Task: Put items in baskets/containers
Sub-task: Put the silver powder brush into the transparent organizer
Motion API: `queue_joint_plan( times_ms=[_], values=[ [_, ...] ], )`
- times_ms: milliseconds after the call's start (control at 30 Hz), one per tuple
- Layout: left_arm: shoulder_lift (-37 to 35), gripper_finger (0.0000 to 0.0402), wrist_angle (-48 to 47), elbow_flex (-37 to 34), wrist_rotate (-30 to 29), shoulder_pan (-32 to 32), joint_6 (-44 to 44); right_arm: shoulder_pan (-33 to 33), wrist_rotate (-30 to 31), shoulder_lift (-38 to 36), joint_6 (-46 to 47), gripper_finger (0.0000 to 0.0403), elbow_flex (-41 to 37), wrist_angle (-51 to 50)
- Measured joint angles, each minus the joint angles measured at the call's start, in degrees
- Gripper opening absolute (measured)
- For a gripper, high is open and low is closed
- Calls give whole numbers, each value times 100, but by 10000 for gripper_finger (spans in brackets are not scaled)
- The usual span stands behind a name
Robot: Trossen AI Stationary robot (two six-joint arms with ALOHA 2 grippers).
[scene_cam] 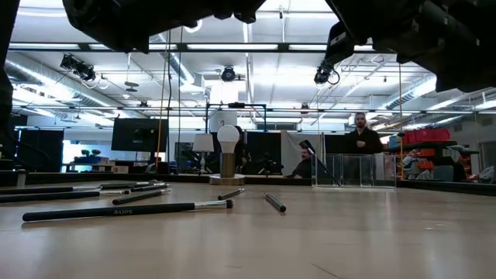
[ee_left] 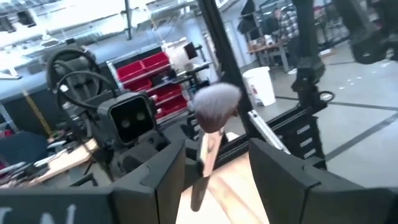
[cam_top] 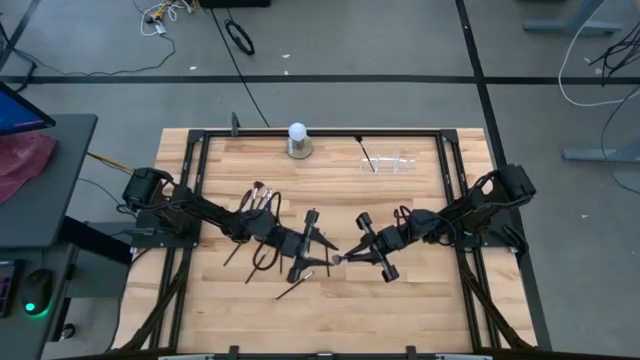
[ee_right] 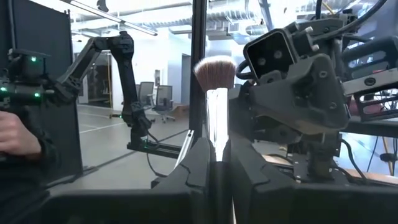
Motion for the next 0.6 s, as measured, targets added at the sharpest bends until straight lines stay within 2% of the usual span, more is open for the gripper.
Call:
queue_joint_plan(
  times_ms=[400, 500, 600],
  values=[
    [607, 182, -182, 699, 249, 0, 15, -39, 4, -4, 19, 29, 13, -80],
    [610, 165, -182, 700, 248, 4, 61, -41, 4, -4, 19, 29, 13, -147],
    [609, 130, -184, 700, 314, 7, 96, -40, -2, -7, 19, 29, 13, -174]
  ],
)
